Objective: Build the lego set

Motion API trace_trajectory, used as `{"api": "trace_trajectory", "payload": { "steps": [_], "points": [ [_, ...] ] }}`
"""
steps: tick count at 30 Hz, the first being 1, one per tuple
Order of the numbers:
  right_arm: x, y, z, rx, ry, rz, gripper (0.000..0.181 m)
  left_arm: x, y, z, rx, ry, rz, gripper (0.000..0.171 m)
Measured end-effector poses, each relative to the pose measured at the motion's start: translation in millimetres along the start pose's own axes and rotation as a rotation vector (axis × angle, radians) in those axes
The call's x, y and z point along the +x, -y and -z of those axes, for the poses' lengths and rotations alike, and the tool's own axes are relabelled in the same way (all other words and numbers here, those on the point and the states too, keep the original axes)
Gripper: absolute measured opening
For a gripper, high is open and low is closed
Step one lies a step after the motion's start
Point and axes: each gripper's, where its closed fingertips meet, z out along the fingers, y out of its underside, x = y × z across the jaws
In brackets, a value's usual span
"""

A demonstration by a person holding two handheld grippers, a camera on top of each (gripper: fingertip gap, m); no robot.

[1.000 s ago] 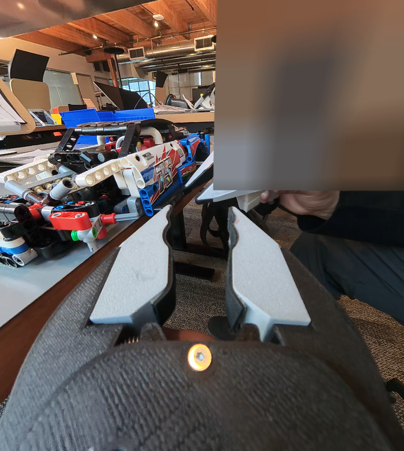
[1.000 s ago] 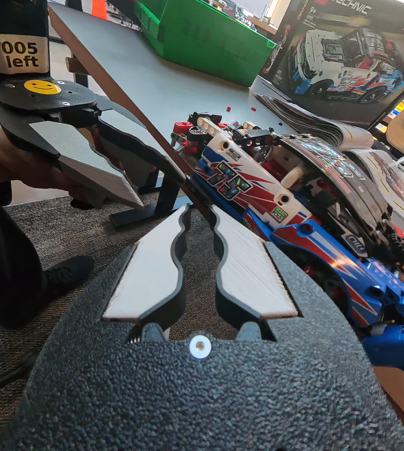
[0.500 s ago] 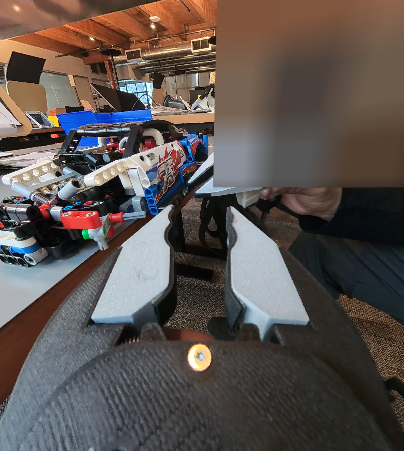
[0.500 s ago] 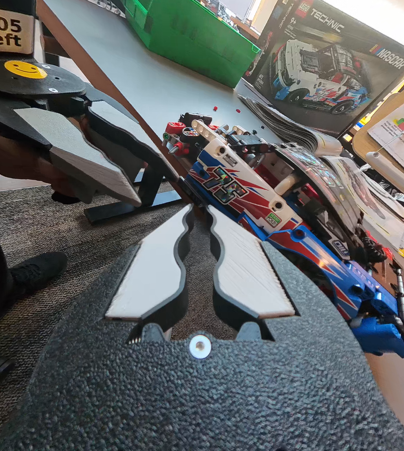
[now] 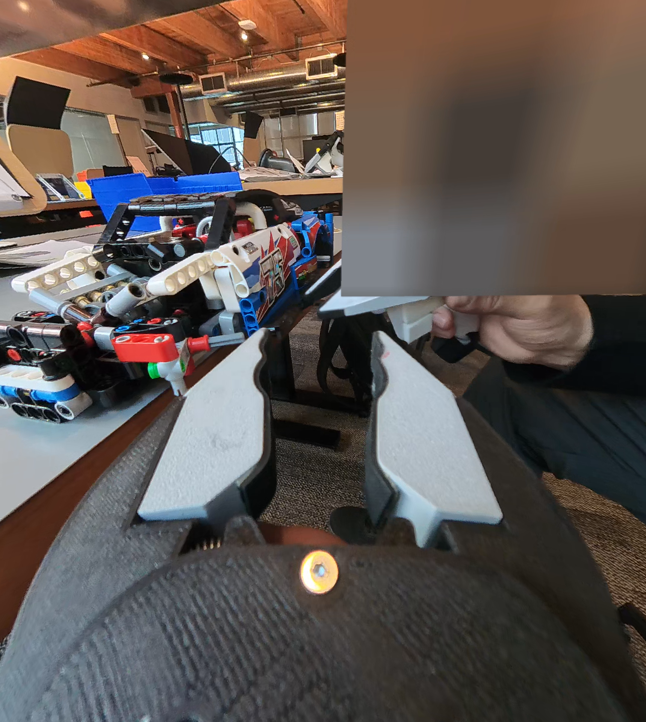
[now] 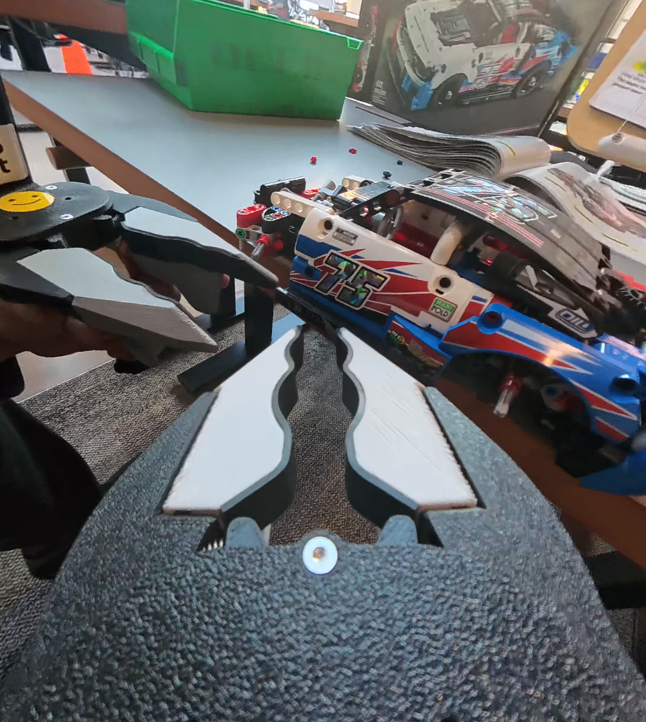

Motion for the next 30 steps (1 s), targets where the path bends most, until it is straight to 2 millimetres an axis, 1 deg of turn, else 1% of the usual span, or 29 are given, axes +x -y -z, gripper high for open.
{"api": "trace_trajectory", "payload": {
  "steps": [4,6,10,12,13,14,16,18,19,21,23,26,28,30],
  "points": [
    [0.7,0.2,-0.4,0.017,-0.011,-0.024,0.015,4.5,1.5,-1.8,0.003,-0.012,-0.011,0.05],
    [3.6,-0.7,-0.1,0.015,-0.044,-0.031,0.011,4.6,3.3,-1.7,0.003,-0.011,-0.019,0.05],
    [4.2,-0.4,1.7,0.026,-0.1,-0.029,0.016,4.7,4.8,-1.9,0.004,-0.009,-0.025,0.051],
    [4.2,1.0,3.0,0.035,-0.127,-0.008,0.023,5.2,3.3,-2.3,-0.003,-0.011,-0.027,0.051],
    [4.3,0.4,3.1,0.032,-0.134,-0.008,0.036,5.1,3.0,-2.3,-0.004,-0.011,-0.027,0.051],
    [3.9,-0.5,3.7,0.029,-0.134,-0.01,0.038,5.3,2.8,-2.1,-0.005,-0.012,-0.027,0.051],
    [0.4,1.3,7.2,0.052,-0.106,-0.018,0.034,4.9,3.8,-1.3,-0.005,-0.013,-0.028,0.052],
    [0.0,4.8,12.0,0.084,-0.084,-0.022,0.021,4.9,6.2,0.6,0.002,-0.015,-0.03,0.051],
    [1.9,7.2,13.6,0.101,-0.078,-0.023,0.018,5.1,7.5,1.5,0.007,-0.019,-0.027,0.051],
    [4.2,10.0,12.7,0.108,-0.05,-0.035,0.012,6.3,8.9,2.4,0.011,-0.028,-0.022,0.051],
    [-0.1,10.3,7.0,0.092,0.013,-0.056,0.002,7.7,7.8,1.3,0.003,-0.033,-0.026,0.052],
    [-6.2,5.6,-2.3,0.067,0.064,-0.088,0.006,11.8,6.0,-1.6,-0.007,-0.046,-0.033,0.052],
    [-7.1,0.2,-7.4,0.054,0.08,-0.107,0.005,12.3,3.6,-3.4,-0.016,-0.046,-0.036,0.052],
    [-6.1,-0.2,-7.8,0.063,0.091,-0.128,0.002,12.0,1.2,-4.7,-0.024,-0.042,-0.038,0.052]
  ]
}}
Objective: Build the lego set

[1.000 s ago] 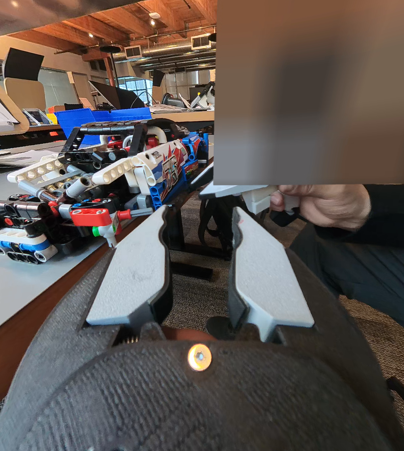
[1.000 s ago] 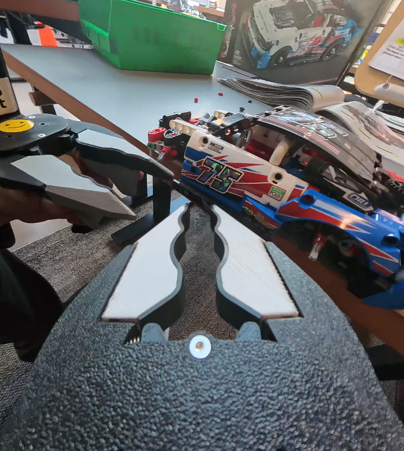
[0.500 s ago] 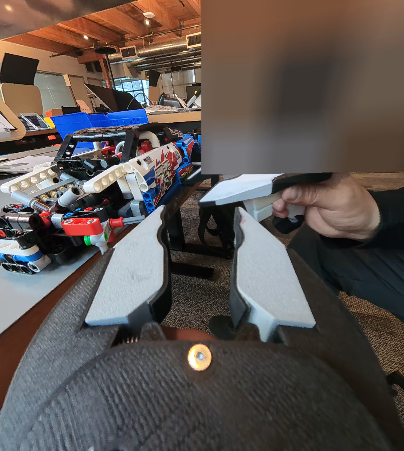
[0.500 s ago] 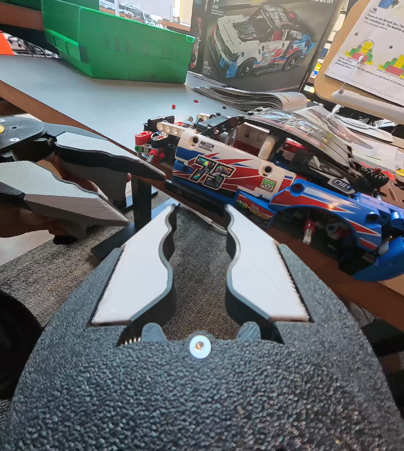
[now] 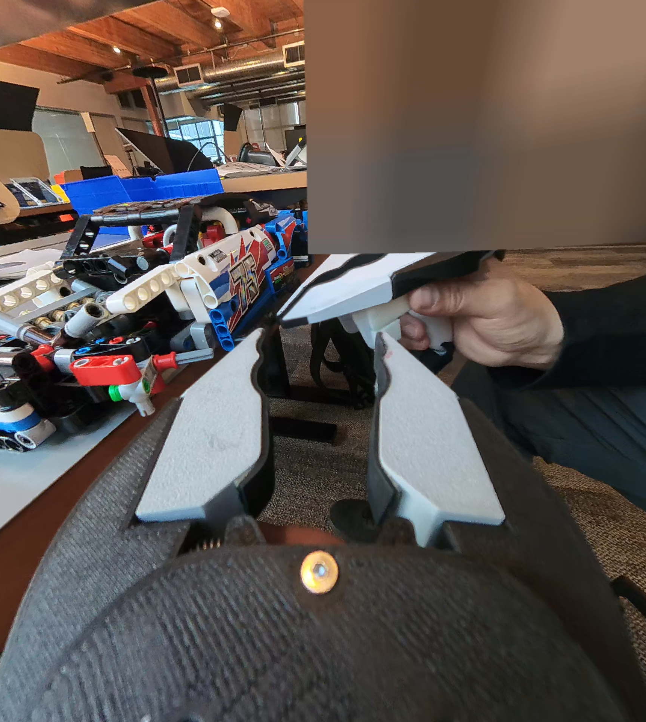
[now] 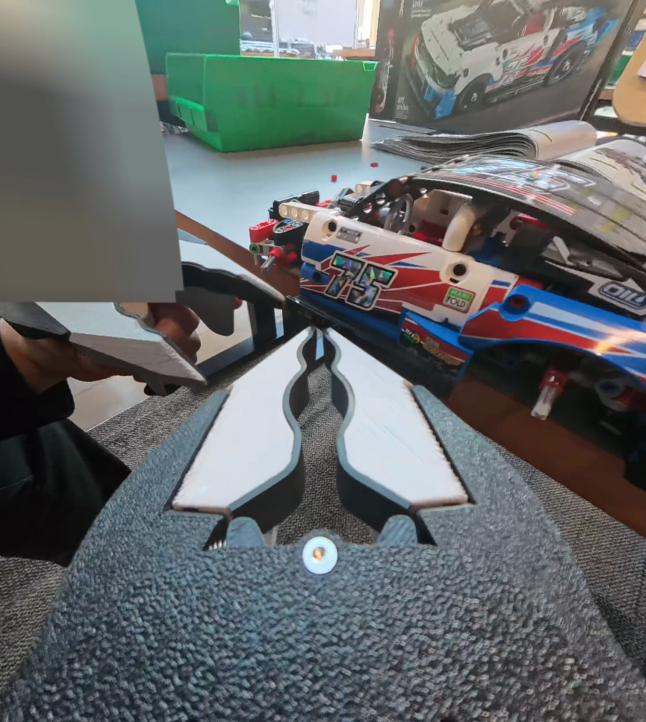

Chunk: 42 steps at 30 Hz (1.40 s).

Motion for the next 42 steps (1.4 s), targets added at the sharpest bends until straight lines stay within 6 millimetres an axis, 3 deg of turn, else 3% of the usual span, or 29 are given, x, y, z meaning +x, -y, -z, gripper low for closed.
{"api": "trace_trajectory", "payload": {
  "steps": [6,10,13,23,30,33,37,42],
  "points": [
    [11.9,3.3,10.8,0.03,-0.071,0.017,0.002,-3.4,-4.1,-0.8,-0.017,0.016,-0.008,0.049],
    [1.8,10.5,7.1,0.053,-0.033,0.045,0.005,-3.1,-3.8,-1.6,-0.017,0.017,-0.007,0.048],
    [3.2,7.6,2.1,0.034,-0.049,0.039,0.004,-2.4,-5.6,-2.3,-0.024,0.016,-0.007,0.05],
    [18.2,5.8,13.2,0.027,-0.154,0.098,0.005,-3.4,-5.5,-1.8,-0.023,0.014,-0.009,0.048],
    [-1.6,11.0,1.8,0.028,-0.079,0.132,0.009,-2.2,-5.9,-3.1,-0.027,0.011,-0.009,0.05],
    [3.4,6.8,-2.0,0.007,-0.092,0.11,0.009,-2.1,-7.4,-3.2,-0.034,0.012,-0.014,0.05],
    [11.3,8.7,8.3,0.042,-0.119,0.104,0.009,-2.8,-7.0,-2.5,-0.031,0.013,-0.013,0.049],
    [-13.7,9.3,-0.2,0.052,-0.013,0.133,0.009,-2.4,-7.2,-3.3,-0.032,0.01,-0.015,0.049]
  ]
}}
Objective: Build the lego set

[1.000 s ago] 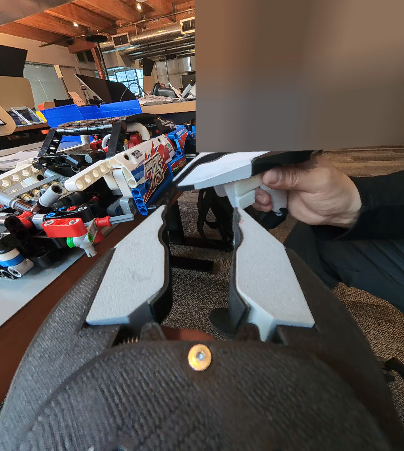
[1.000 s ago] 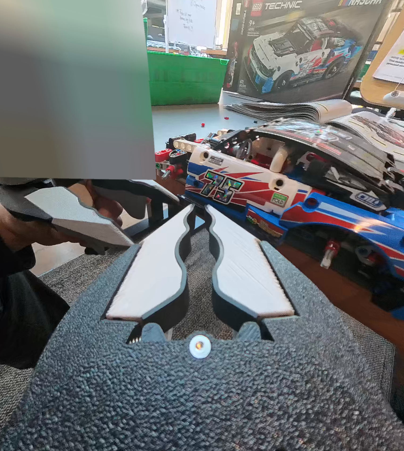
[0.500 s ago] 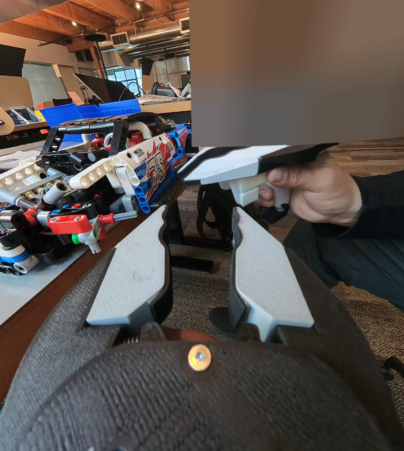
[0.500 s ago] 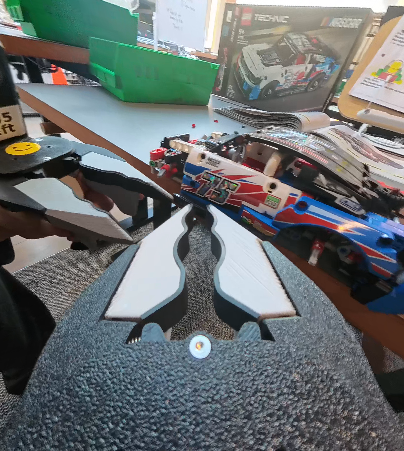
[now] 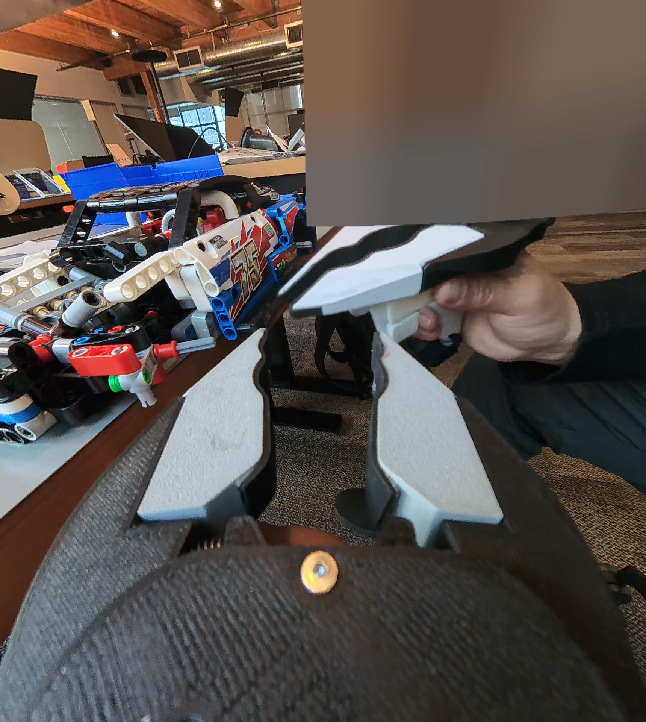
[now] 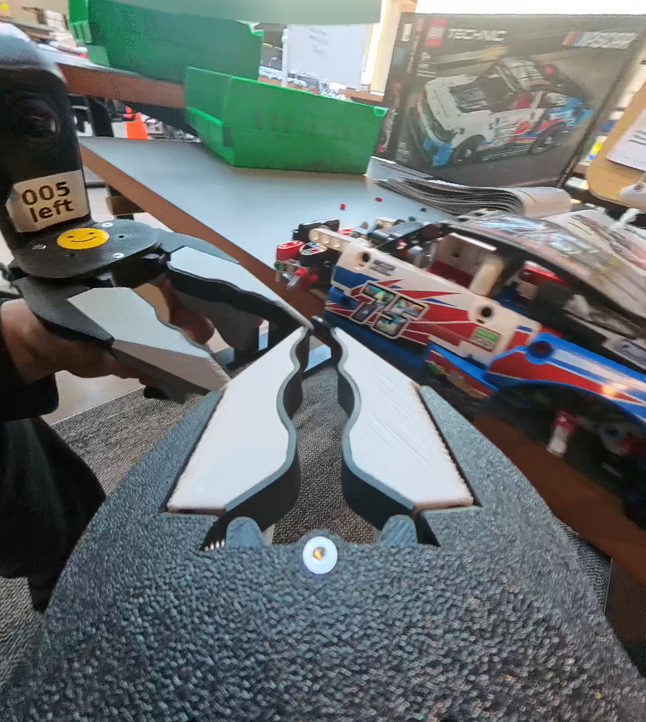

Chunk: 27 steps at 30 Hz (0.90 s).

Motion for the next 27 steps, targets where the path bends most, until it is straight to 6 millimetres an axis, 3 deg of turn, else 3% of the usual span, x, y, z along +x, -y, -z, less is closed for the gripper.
{"api": "trace_trajectory", "payload": {
  "steps": [3,6,13,18,23,27],
  "points": [
    [0.8,-9.0,-6.7,-0.028,-0.005,-0.005,0.008,-0.8,-0.9,1.3,0.0,0.001,0.004,0.048],
    [14.4,-10.4,0.4,-0.01,-0.035,-0.037,0.001,-2.0,-2.5,2.3,-0.001,0.004,0.006,0.047],
    [47.3,-17.1,35.6,0.044,-0.156,-0.069,0.006,-1.0,8.4,6.6,-0.012,0.02,-0.03,0.054],
    [65.3,-10.8,76.0,0.171,-0.253,-0.022,0.002,12.9,6.1,17.6,-0.073,0.066,-0.027,0.056],
    [114.2,-26.0,121.0,0.217,-0.394,-0.122,0.001,29.6,14.5,23.3,0.026,0.173,0.168,0.055],
    [159.4,-53.3,157.7,0.221,-0.506,-0.238,0.007,42.9,-1.8,14.5,-0.053,0.254,0.238,0.067]
  ]
}}
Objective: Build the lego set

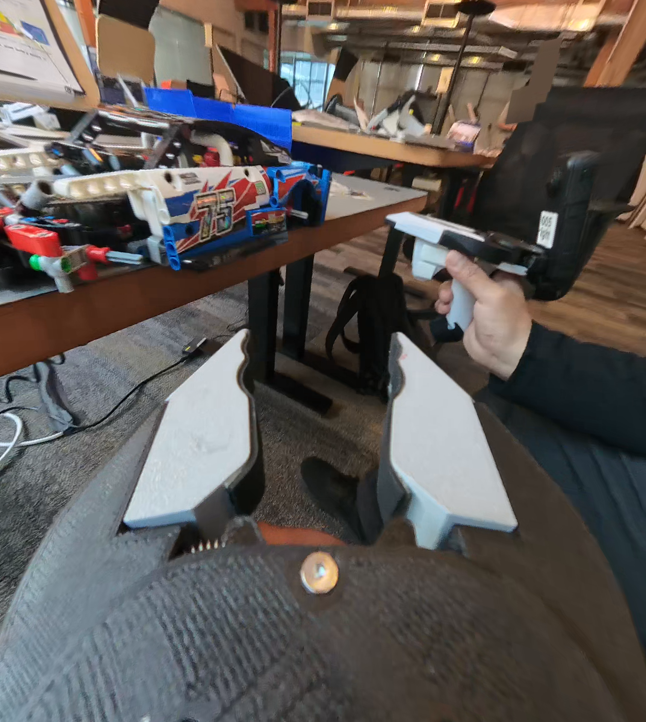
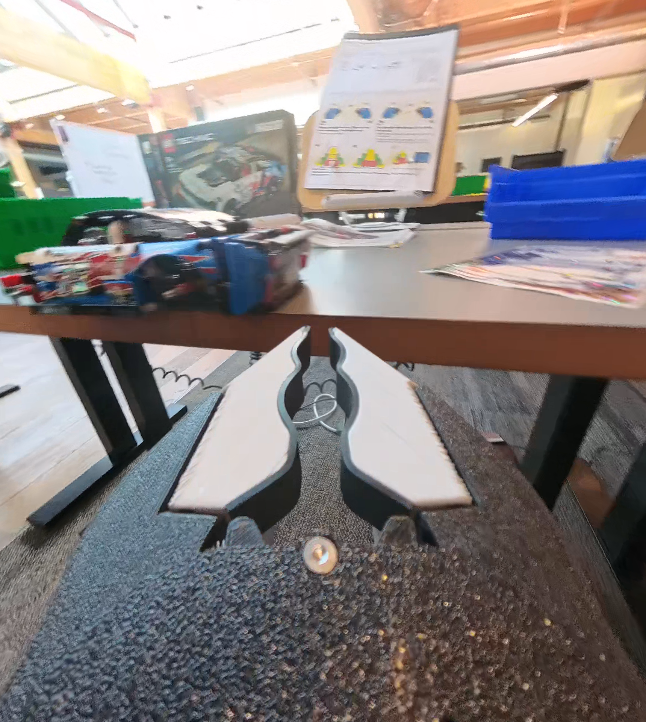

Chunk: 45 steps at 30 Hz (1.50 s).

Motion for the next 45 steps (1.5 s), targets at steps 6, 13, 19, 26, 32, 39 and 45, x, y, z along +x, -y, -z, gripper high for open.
{"api": "trace_trajectory", "payload": {
  "steps": [6,13,19,26,32,39,45],
  "points": [
    [73.1,8.3,19.9,0.068,-0.122,-0.162,0.018,15.5,32.0,-12.0,-0.114,0.036,-0.041,0.087],
    [124.5,26.5,30.6,0.185,-0.196,-0.285,0.022,4.8,144.3,14.3,0.146,0.05,0.167,0.085],
    [125.1,73.3,36.2,0.299,-0.172,-0.22,0.024,105.2,12.0,-11.0,-0.407,-0.465,0.004,0.069],
    [120.3,122.2,8.8,0.282,-0.151,0.0,0.026,153.4,-143.0,-50.2,-0.619,-0.671,0.047,0.053],
    [107.0,132.6,-35.4,0.068,-0.129,0.141,0.03,123.0,-209.2,-72.4,-0.775,-0.672,-0.255,0.055],
    [157.7,124.9,-26.5,-0.144,-0.226,0.102,0.044,67.5,-250.6,-68.4,-0.927,-0.628,-0.304,0.052],
    [175.1,96.5,-9.2,-0.356,-0.118,-0.1,0.041,47.8,-240.6,-84.2,-0.906,-0.581,-0.347,0.054]
  ]
}}
